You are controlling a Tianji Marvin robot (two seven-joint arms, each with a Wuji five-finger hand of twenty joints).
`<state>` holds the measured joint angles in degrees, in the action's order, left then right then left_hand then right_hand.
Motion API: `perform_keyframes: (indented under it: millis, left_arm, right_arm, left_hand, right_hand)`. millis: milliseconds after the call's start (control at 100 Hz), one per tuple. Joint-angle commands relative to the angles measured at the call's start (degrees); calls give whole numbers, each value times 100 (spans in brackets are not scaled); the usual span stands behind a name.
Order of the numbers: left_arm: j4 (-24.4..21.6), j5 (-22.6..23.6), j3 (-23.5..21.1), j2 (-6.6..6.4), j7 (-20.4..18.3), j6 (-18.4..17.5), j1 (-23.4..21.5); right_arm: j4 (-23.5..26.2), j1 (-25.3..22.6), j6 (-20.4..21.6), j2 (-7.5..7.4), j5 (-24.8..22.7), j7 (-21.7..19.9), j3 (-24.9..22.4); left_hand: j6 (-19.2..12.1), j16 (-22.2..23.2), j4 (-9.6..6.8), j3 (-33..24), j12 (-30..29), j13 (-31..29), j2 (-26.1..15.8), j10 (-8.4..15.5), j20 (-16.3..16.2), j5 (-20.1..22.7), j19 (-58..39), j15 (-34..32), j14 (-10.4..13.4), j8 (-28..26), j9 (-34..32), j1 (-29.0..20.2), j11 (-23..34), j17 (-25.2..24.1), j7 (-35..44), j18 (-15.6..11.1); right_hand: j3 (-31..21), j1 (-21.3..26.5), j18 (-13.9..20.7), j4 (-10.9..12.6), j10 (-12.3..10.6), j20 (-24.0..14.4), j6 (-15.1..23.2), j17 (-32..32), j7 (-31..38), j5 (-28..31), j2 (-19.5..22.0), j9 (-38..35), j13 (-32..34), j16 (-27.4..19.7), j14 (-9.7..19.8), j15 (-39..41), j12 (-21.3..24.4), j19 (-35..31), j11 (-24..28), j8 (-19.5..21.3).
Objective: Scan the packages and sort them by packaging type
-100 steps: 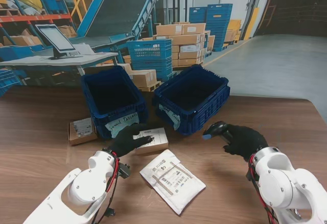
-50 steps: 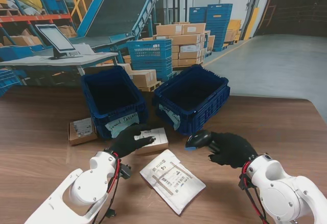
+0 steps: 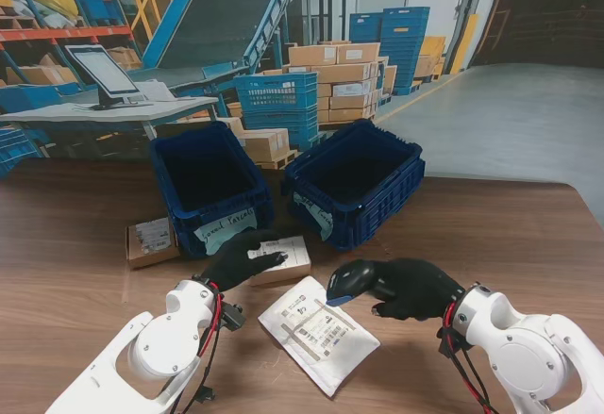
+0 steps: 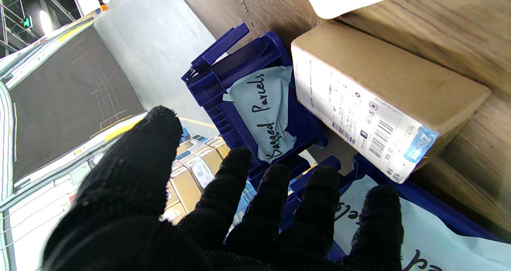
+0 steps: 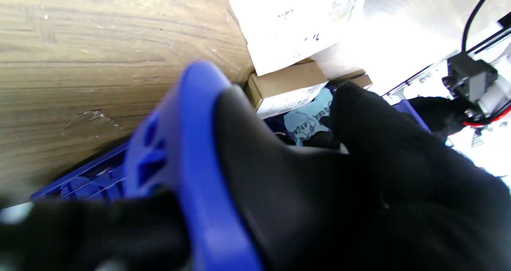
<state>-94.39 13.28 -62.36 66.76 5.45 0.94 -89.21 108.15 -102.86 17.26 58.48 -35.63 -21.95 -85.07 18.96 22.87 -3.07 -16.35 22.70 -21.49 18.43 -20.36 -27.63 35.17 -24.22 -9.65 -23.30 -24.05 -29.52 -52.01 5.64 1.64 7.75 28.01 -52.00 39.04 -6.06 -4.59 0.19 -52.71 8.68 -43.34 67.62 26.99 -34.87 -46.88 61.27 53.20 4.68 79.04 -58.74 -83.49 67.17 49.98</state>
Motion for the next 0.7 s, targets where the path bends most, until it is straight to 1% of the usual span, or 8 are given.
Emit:
perform_keyframes:
  millis: [0,70,360,690]
  left_arm:
    - [-25,-7,18,31,-82,-27,-15]
    - [-25,-1,18,31,-81,-30,-15]
    - [-28,1,18,29,-79,-52,-25]
    - [-40,17,3,27,-76,-61,-29]
  right_arm:
    - [-57,19,157,-27,-20,-122,19]
    - [-99,42,277,-55,14,-224,37]
    - [-385,186,739,-99,-313,-165,281]
    - [-849,514,1032,-132,-379,-109,644]
  left_hand:
    - [63,-50,-108,95,-13,129,-117,-9,-7,-62,-13,79,-44,81,65,33,-70,-12,-73,-155]
    - [67,-50,-108,94,-14,131,-115,-15,-5,-58,-11,80,-42,80,64,29,-70,-13,-71,-157]
    - [64,-52,-109,94,-15,135,-120,-6,-4,-55,-14,82,-39,80,65,30,-70,-7,-70,-158]
    - [69,-50,-110,95,-14,125,-116,-10,-2,-52,-15,77,-52,79,58,27,-68,-8,-69,-157]
  right_hand:
    - [-430,299,-21,-9,-42,-61,502,24,79,61,90,-35,249,208,514,453,-120,13,231,36]
    - [-425,298,-28,-8,-43,-66,508,44,75,62,100,-28,238,213,509,444,-123,29,224,37]
    - [-415,305,-25,-4,-53,-99,531,64,61,72,90,-26,233,241,508,421,-142,69,211,44]
    - [-404,307,-9,-3,-53,-118,535,76,55,78,98,-27,222,257,509,405,-148,94,204,49]
